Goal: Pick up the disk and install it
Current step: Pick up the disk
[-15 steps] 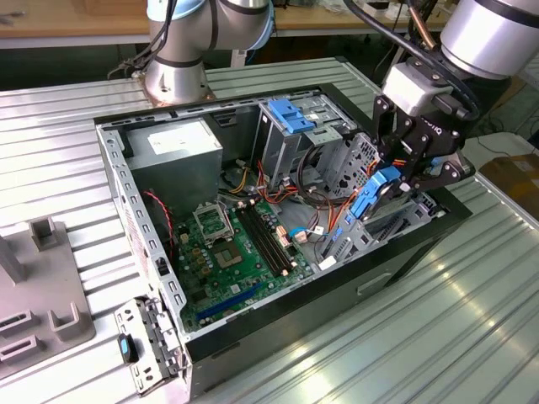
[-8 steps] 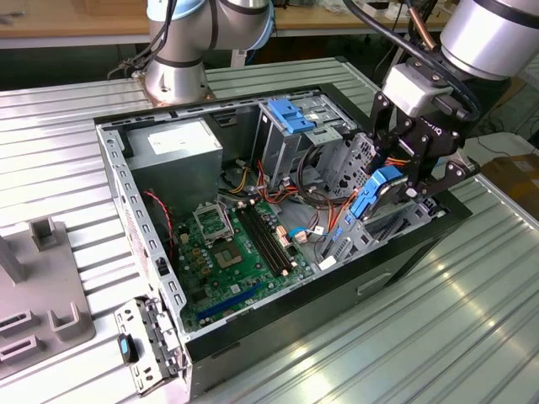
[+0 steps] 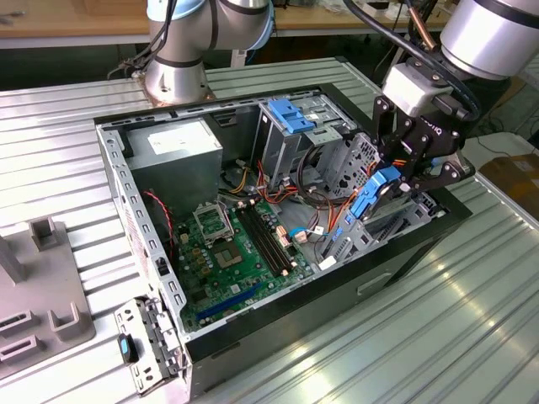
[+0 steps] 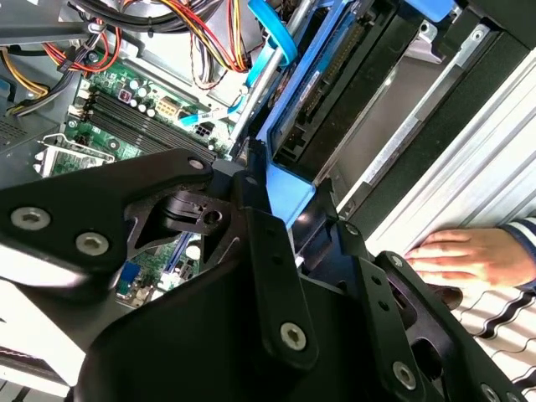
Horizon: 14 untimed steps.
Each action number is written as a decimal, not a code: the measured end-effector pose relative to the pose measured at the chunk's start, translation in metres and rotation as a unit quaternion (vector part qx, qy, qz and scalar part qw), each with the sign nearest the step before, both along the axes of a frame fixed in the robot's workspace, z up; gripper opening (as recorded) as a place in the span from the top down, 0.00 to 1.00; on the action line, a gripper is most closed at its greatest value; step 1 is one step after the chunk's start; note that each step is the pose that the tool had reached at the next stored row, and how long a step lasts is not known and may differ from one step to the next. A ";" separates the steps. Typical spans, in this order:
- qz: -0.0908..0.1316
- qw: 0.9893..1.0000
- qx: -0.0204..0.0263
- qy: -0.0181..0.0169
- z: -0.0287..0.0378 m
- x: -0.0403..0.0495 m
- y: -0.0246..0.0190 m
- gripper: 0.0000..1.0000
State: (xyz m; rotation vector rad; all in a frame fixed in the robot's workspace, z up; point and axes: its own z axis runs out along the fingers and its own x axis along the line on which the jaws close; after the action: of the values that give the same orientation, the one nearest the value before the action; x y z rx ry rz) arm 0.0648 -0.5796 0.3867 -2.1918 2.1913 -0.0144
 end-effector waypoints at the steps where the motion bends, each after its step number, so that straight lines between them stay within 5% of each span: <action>1: 0.000 1.000 0.000 0.000 0.0000 0.0000 0.0000 0.64; 9: 0.000 1.000 0.000 0.000 0.0004 0.0000 0.0000 0.64; 12: 0.000 1.000 0.000 0.000 0.0118 0.0000 0.0000 0.64; 14: 0.000 1.000 0.000 0.000 0.0288 0.0000 0.0000 0.64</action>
State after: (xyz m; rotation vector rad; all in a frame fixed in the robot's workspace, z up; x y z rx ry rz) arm 0.0648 -0.5796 0.4155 -2.1918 2.1912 -0.0151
